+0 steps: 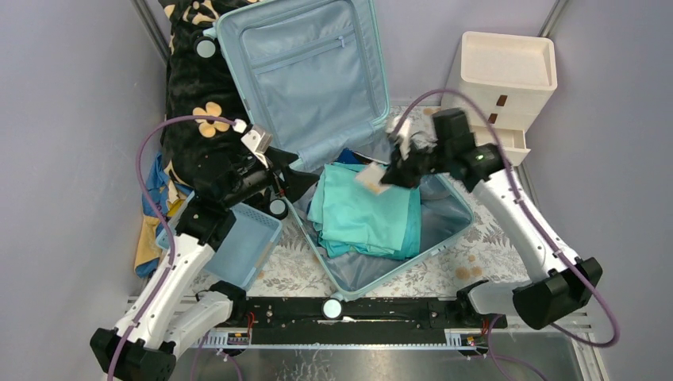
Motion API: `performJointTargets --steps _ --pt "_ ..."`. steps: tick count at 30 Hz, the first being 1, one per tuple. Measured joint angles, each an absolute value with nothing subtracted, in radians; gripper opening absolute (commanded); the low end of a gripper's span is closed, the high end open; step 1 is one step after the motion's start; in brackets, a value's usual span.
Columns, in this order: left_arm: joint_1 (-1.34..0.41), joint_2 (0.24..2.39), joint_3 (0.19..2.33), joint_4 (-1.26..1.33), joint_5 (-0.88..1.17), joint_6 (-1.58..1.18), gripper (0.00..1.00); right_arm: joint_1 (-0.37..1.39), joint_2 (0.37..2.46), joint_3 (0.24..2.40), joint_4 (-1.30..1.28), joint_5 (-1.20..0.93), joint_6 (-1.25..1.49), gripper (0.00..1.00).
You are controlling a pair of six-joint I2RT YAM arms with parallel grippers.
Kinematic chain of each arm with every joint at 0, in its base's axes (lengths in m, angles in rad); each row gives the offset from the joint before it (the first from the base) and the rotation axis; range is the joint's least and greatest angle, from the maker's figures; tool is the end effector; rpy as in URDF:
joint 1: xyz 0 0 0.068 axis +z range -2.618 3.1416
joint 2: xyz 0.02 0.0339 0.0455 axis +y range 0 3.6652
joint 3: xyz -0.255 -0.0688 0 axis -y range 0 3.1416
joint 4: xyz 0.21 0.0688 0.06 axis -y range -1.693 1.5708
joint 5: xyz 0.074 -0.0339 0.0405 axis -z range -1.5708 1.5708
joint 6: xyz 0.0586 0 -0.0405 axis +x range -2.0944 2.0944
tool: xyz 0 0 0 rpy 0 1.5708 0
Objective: Open, take out, and arrange the luggage
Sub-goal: Pick up the personal item from the luggage, then place the personal item in the drawer.
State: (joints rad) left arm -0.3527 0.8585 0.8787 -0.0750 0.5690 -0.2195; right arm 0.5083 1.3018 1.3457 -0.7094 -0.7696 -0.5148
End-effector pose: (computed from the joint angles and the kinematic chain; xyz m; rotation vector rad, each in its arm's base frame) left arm 0.1630 -0.0936 0.3640 0.5595 1.5986 -0.8940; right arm 0.1992 0.1576 0.3568 -1.3902 1.6305 0.8481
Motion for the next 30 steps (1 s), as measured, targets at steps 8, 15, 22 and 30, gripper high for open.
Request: performJointTargets --steps 8,15,22,30 --pt "-0.353 0.97 0.884 0.097 0.595 -0.219 0.98 0.006 1.469 1.557 -0.725 -0.585 -0.673 0.0" --pt "-0.353 1.011 0.875 0.245 0.607 -0.25 0.98 -0.193 1.713 1.781 -0.747 -0.348 -0.976 0.0" --pt "-0.353 1.01 0.847 0.316 0.605 -0.271 0.98 -0.24 1.93 1.901 -0.746 -0.259 -1.389 0.02" --pt "-0.353 1.01 0.83 0.323 0.589 -0.28 0.98 -0.217 2.027 1.901 -0.742 -0.26 -1.666 0.13"
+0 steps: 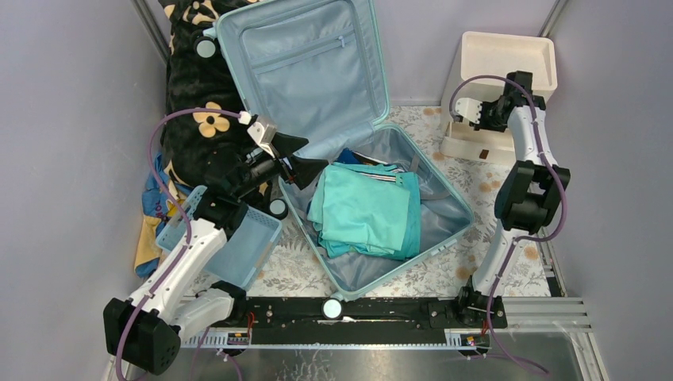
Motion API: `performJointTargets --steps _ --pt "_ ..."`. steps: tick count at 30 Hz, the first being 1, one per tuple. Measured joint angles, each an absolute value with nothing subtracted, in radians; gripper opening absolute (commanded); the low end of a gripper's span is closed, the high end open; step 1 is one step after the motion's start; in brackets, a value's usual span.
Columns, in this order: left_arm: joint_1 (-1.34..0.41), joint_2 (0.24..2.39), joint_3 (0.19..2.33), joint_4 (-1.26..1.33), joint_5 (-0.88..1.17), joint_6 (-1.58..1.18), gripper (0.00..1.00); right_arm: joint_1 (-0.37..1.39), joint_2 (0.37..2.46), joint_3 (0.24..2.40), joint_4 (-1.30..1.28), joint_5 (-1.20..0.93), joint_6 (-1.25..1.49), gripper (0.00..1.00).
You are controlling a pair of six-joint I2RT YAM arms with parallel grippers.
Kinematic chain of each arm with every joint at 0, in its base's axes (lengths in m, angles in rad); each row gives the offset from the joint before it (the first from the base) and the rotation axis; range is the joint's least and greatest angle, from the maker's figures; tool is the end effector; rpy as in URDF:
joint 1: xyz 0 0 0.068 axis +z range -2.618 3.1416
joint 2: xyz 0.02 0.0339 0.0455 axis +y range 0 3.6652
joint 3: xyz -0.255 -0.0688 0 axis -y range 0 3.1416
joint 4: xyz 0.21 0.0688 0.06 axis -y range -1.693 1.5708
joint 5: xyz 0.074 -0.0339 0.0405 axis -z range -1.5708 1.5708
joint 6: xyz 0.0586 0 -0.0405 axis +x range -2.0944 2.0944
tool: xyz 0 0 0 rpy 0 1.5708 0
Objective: Open, take out, and arrange the luggage
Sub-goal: Place the personal item in the drawer, then close the drawer of the storage box.
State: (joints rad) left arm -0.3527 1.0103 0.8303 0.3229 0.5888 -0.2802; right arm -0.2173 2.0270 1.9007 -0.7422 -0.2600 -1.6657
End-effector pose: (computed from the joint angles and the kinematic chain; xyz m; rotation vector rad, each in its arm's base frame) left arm 0.1983 -0.1077 0.3684 0.5543 1.4170 -0.9296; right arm 0.4257 -0.0786 0.2758 -1.7268 1.7735 -0.5420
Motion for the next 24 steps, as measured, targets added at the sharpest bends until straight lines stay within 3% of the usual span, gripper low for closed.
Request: performJointTargets --steps 3,10,17,24 --pt "-0.353 1.012 0.83 0.323 0.585 -0.281 0.98 -0.212 2.058 1.901 -0.71 -0.259 -1.704 0.19" --pt "-0.353 1.054 0.836 0.321 0.585 -0.28 0.98 -0.209 2.128 1.901 -0.656 -0.255 -1.723 0.51" --pt "-0.353 1.077 0.836 0.316 0.585 -0.279 0.98 -0.21 2.141 1.934 -0.67 -0.273 -1.6 0.49" --pt "-0.353 1.081 0.841 0.316 0.587 -0.275 0.98 -0.224 2.129 2.03 -0.704 -0.354 -1.377 0.3"
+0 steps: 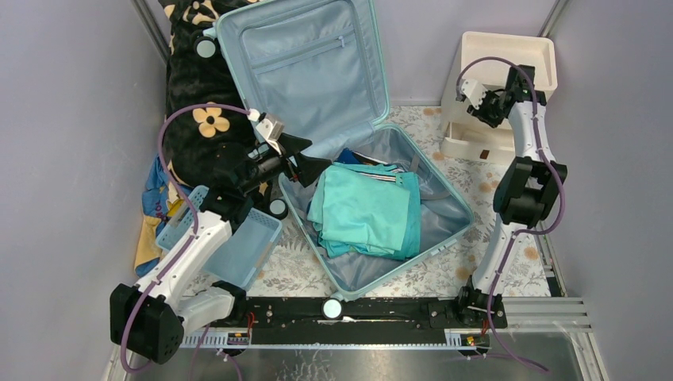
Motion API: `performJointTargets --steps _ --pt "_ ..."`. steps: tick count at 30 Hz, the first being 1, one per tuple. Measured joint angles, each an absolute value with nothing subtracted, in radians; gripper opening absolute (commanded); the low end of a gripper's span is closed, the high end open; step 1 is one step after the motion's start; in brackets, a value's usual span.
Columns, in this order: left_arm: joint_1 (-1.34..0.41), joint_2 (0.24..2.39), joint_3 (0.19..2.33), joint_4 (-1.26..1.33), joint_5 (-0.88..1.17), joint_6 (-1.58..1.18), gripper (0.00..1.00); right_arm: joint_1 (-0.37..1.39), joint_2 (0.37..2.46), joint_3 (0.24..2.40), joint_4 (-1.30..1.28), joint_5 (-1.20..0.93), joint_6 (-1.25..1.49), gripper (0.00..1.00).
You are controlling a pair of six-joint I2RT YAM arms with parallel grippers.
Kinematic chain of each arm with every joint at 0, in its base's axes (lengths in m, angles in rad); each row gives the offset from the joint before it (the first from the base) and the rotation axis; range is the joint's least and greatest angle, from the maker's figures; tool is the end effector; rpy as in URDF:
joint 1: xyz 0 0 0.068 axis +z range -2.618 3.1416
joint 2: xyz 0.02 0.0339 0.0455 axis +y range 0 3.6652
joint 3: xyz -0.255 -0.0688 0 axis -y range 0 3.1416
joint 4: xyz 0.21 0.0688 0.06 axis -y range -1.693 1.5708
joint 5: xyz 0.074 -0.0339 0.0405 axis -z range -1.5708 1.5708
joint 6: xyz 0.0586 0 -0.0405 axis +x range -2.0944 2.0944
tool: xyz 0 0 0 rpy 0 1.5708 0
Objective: Open, take out, and arrange the luggage
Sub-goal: Close the drawer of the storage box.
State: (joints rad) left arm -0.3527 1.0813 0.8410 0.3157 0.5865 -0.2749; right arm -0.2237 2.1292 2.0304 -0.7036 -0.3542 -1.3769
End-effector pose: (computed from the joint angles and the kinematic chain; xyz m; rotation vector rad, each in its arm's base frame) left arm 0.2148 -0.1136 0.3561 0.5481 1.4845 -0.9330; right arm 0.4527 -0.0821 0.2760 -1.4157 1.8668 -0.3866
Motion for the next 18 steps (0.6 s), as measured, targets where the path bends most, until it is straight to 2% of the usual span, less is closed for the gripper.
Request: performJointTargets --steps 5,10,13,16,18 --pt "-0.353 1.085 0.841 0.315 0.587 -0.274 0.98 -0.247 2.11 1.989 -0.756 -0.43 -1.261 0.28" --pt "-0.353 1.085 0.841 0.315 0.587 -0.273 0.98 -0.261 2.095 1.906 -0.894 -0.501 -1.292 0.22" --pt "-0.353 1.085 0.841 0.314 0.587 -0.273 0.98 -0.261 2.097 1.868 -0.958 -0.497 -1.326 0.16" --pt "-0.353 1.085 0.841 0.311 0.587 -0.27 0.98 -0.261 2.114 1.865 -0.989 -0.471 -1.358 0.0" --pt "-0.353 1.09 0.848 0.303 0.587 -0.268 0.98 -0.261 2.136 1.865 -0.988 -0.436 -1.375 0.0"
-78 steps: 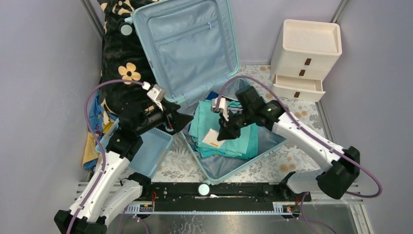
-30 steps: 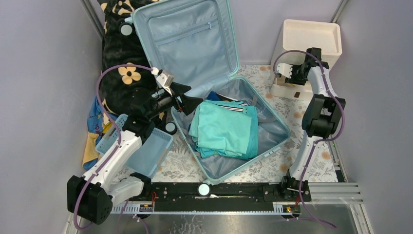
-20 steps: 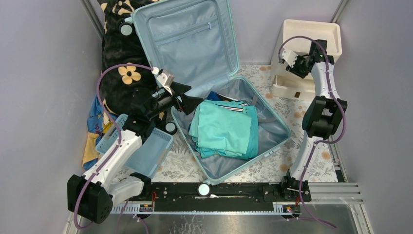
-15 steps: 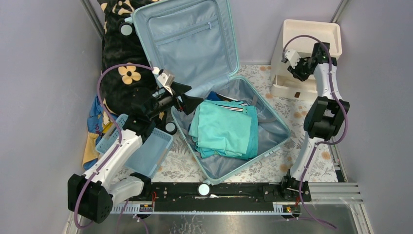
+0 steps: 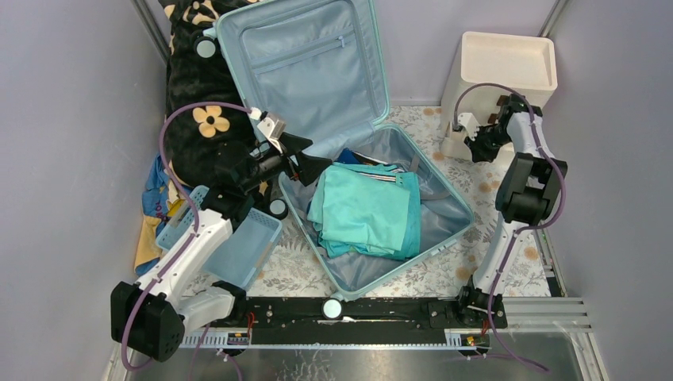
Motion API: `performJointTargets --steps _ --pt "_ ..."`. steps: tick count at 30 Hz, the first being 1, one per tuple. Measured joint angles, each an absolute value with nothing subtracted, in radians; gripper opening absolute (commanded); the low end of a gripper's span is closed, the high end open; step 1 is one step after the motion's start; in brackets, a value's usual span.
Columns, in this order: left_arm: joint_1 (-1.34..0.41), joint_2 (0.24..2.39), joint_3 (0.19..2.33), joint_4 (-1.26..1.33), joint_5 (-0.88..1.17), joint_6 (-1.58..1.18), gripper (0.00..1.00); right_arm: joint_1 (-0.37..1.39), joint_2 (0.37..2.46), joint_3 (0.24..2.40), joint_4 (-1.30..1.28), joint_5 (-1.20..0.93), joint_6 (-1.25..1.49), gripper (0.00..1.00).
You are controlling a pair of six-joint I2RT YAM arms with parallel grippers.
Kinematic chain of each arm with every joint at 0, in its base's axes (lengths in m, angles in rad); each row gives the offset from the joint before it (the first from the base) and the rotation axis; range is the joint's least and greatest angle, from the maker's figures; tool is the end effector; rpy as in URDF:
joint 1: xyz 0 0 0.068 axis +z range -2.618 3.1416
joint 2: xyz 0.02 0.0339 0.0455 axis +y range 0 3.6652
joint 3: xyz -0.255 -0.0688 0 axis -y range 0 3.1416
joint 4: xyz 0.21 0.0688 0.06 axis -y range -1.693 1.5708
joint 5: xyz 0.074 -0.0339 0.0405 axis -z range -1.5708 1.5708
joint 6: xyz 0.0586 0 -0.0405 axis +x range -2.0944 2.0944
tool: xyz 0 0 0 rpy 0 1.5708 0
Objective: Open, take out, and arrange the luggage
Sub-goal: Close the drawer of the storage box.
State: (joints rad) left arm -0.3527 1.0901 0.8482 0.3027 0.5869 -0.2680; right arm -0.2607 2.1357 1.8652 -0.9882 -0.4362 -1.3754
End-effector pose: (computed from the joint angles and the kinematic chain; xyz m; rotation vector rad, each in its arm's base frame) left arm 0.2168 -0.1144 0.3550 0.5516 1.4967 -0.9299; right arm 0.4063 -0.0828 0.2096 -1.4593 2.1692 0.0959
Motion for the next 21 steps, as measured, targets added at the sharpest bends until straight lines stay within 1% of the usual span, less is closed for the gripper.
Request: performJointTargets --steps 6,7,10,13,16,21 --pt "-0.353 1.129 0.893 0.279 0.587 -0.267 0.98 -0.261 2.217 1.839 -0.854 -0.315 -1.432 0.0" --pt "-0.353 1.134 0.899 0.274 0.587 -0.267 0.98 -0.261 2.228 1.834 -0.816 -0.299 -1.432 0.04" --pt "-0.353 1.153 0.924 0.258 0.587 -0.267 0.98 -0.261 2.24 1.795 -0.648 -0.267 -1.396 0.22" --pt "-0.353 1.175 0.956 0.24 0.587 -0.267 0.98 -0.261 2.24 1.774 -0.504 -0.263 -1.351 0.32" --pt "-0.353 1.189 0.97 0.235 0.587 -0.267 0.98 -0.26 2.24 1.775 -0.426 -0.278 -1.32 0.38" --pt "-0.353 1.199 0.97 0.233 0.586 -0.271 0.98 -0.256 2.243 1.775 -0.371 -0.282 -1.292 0.39"
